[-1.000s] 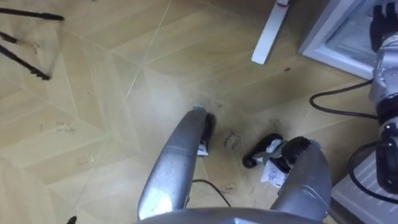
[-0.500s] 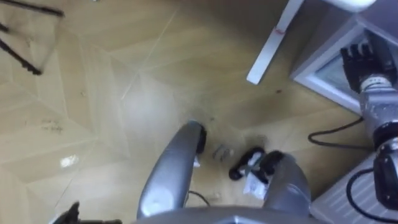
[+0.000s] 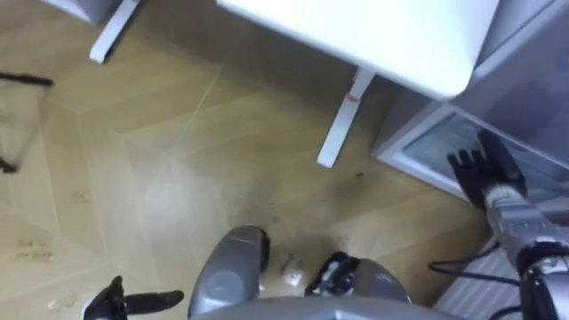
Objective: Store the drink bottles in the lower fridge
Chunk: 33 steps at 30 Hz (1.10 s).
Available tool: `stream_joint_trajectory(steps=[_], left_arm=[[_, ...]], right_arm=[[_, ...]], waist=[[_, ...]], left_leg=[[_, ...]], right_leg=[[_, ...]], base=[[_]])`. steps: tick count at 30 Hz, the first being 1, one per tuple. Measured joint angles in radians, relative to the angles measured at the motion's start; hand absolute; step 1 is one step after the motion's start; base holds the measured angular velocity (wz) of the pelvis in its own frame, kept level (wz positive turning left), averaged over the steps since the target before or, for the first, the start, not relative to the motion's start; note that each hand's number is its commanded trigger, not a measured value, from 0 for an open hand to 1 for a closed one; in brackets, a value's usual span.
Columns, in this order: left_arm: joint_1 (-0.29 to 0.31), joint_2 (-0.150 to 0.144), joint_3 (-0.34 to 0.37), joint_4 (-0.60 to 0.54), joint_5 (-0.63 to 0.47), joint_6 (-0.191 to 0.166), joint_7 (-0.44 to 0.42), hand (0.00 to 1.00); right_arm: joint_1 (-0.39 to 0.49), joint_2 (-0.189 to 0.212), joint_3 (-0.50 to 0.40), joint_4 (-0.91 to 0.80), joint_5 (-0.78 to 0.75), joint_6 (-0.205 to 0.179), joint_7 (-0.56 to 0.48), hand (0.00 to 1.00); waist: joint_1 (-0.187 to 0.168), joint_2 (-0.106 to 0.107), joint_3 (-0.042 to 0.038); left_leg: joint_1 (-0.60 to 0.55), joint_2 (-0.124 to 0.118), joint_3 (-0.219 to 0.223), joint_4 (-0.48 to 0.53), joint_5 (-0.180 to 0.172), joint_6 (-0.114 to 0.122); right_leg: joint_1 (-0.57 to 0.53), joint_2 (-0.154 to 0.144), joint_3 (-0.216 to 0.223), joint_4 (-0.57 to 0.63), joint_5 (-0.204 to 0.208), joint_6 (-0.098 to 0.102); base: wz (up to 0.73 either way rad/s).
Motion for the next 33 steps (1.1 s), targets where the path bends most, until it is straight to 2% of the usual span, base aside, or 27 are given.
stream_joint_trajectory(steps=[1, 2, 5, 6, 8, 14, 21, 23, 27, 33], left_arm=[[0.003, -0.009, 0.011, 0.021, 0.005, -0.002, 0.000, 0.00], [0.012, -0.015, 0.011, 0.026, 0.026, -0.001, 0.000, 0.00], [0.021, -0.022, 0.025, 0.031, 0.052, 0.000, 0.000, 0.00], [0.024, -0.028, 0.038, 0.033, 0.062, 0.000, 0.000, 0.00], [0.025, -0.050, 0.085, 0.035, 0.113, -0.006, 0.001, 0.00], [0.026, -0.091, 0.146, 0.032, 0.134, -0.012, 0.019, 0.00], [0.030, -0.096, 0.165, 0.024, 0.159, -0.017, 0.037, 0.00], [0.031, -0.096, 0.166, 0.024, 0.198, -0.024, 0.038, 0.00], [0.043, -0.096, 0.167, 0.024, 0.228, -0.033, 0.041, 0.00], [0.050, -0.098, 0.211, 0.023, 0.266, -0.034, 0.047, 0.00]], right_arm=[[0.019, 0.004, -0.002, -0.002, -0.012, 0.000, 0.004, 0.00], [0.050, 0.009, -0.002, -0.022, -0.022, -0.001, 0.008, 0.00], [0.131, 0.013, -0.002, -0.079, -0.054, -0.005, 0.013, 0.00], [0.134, 0.013, -0.004, -0.083, -0.066, -0.010, 0.012, 0.00], [0.163, 0.013, -0.037, -0.123, -0.100, -0.033, 0.012, 0.00], [0.223, 0.013, -0.117, -0.235, -0.206, -0.068, -0.012, 0.00], [0.259, 0.012, -0.156, -0.374, -0.382, -0.099, -0.106, 0.00], [0.262, 0.012, -0.165, -0.406, -0.450, -0.109, -0.122, 0.00], [0.263, 0.012, -0.197, -0.437, -0.522, -0.113, -0.156, 0.00], [0.263, 0.010, -0.231, -0.460, -0.583, -0.119, -0.205, 0.00]], waist=[[-0.007, -0.002, -0.0036], [-0.026, -0.003, -0.0125], [-0.045, -0.008, -0.0273], [-0.052, -0.007, -0.0271], [-0.086, -0.010, -0.0291], [-0.143, -0.011, -0.0308], [-0.192, -0.006, -0.0305], [-0.203, -0.005, -0.0319], [-0.215, -0.004, -0.0322], [-0.217, -0.008, -0.0318]], left_leg=[[0.045, 0.003, 0.015, -0.031, 0.002, 0.000], [0.088, 0.007, 0.025, -0.060, 0.002, 0.000], [0.194, 0.015, 0.054, -0.132, 0.005, -0.005], [0.212, 0.015, 0.057, -0.143, 0.006, -0.006], [0.283, 0.015, 0.079, -0.180, 0.007, -0.008], [0.386, 0.015, 0.108, -0.254, 0.008, -0.012], [0.438, 0.015, 0.125, -0.288, 0.010, -0.014], [0.454, 0.016, 0.129, -0.306, 0.012, -0.017], [0.472, 0.014, 0.132, -0.320, 0.015, -0.018], [0.492, 0.015, 0.139, -0.331, 0.016, -0.019]], right_leg=[[0.034, 0.012, 0.015, -0.032, 0.010, 0.005], [0.070, 0.025, 0.022, -0.067, 0.019, 0.011], [0.159, 0.052, 0.045, -0.138, 0.039, 0.019], [0.176, 0.055, 0.044, -0.149, 0.042, 0.020], [0.225, 0.062, 0.065, -0.169, 0.044, 0.022], [0.289, 0.075, 0.102, -0.204, 0.046, 0.029], [0.315, 0.090, 0.133, -0.223, 0.050, 0.031], [0.324, 0.097, 0.143, -0.239, 0.055, 0.031], [0.332, 0.101, 0.154, -0.243, 0.056, 0.031], [0.335, 0.110, 0.180, -0.253, 0.059, 0.031]], base=[[-0.33], [-0.34], [-0.29], [-0.22], [-0.23], [-0.22], [-0.15], [-0.14], [-0.10], [-0.11]])
